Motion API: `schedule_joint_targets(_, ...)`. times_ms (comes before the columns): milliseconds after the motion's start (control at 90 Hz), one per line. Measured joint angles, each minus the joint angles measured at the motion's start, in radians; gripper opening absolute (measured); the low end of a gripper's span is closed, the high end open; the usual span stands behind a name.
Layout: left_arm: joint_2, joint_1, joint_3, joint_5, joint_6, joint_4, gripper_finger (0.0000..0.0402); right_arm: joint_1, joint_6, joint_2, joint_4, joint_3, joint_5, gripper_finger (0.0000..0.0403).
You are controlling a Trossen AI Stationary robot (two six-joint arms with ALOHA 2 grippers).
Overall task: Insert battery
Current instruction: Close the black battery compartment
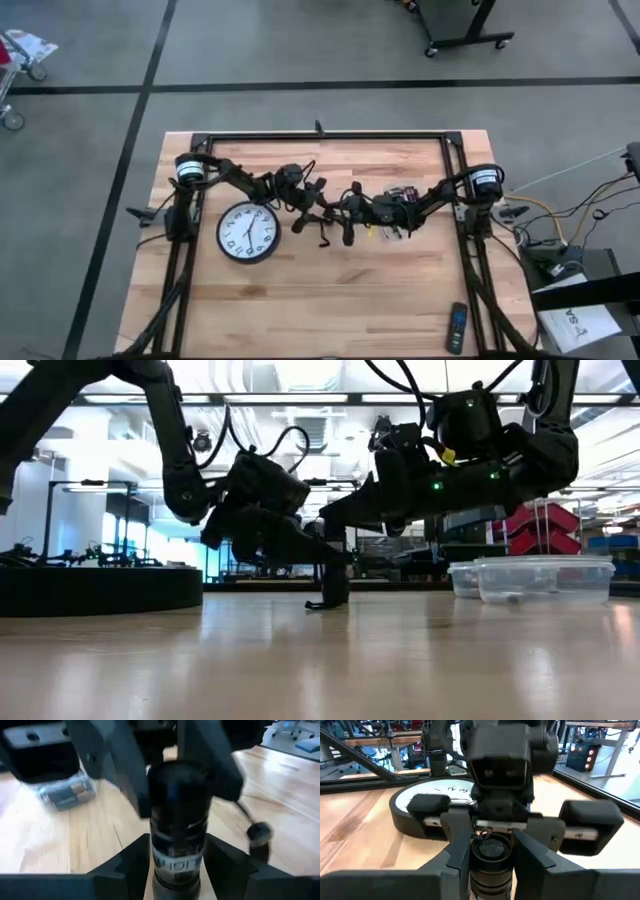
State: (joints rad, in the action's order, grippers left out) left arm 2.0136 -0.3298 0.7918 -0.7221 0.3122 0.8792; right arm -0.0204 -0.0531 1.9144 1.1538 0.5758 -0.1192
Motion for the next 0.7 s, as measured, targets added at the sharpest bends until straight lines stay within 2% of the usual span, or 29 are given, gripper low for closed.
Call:
schedule_joint_targets(156, 0.0, 0.0, 0.0, -0.003, -0.019, 0.019, 0.0143, 0.0, 0.011, 0.0, 0.0, 0.0, 0.002, 0.0091)
schedule_joint_targets(344, 0.0, 0.0, 0.0, -0.003, -0.036, 0.028, 0.01, 0.0, 0.024, 0.0, -0.003, 0.0, 0.003, 0.0091)
schedule_joint_targets(700, 0.0, 0.0, -0.002, 0.097, -0.175, 0.056, 0.0099, 0.002, 0.02, 0.0, -0.006, 0.0, -0.104, 0.0091)
